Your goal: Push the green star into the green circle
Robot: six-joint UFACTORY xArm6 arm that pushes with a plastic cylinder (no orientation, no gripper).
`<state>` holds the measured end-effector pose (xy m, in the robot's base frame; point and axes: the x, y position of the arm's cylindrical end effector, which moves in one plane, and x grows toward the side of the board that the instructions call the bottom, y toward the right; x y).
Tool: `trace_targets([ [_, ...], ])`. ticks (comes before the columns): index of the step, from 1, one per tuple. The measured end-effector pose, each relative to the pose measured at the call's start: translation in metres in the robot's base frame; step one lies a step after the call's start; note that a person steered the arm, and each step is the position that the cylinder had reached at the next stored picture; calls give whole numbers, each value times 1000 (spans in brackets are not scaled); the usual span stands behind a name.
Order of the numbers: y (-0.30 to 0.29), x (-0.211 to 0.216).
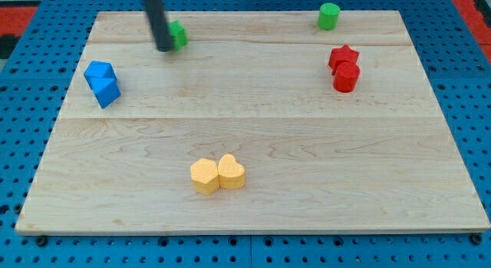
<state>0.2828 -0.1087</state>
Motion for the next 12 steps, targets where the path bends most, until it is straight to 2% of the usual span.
trace_targets([
  [1, -16, 4],
  [2, -88, 20],
  [4, -45, -28],
  [6, 77, -21],
  [7, 74, 4],
  [8, 11, 2],
  [9, 9, -26],
  [10, 42, -42],
  [12, 176, -41],
])
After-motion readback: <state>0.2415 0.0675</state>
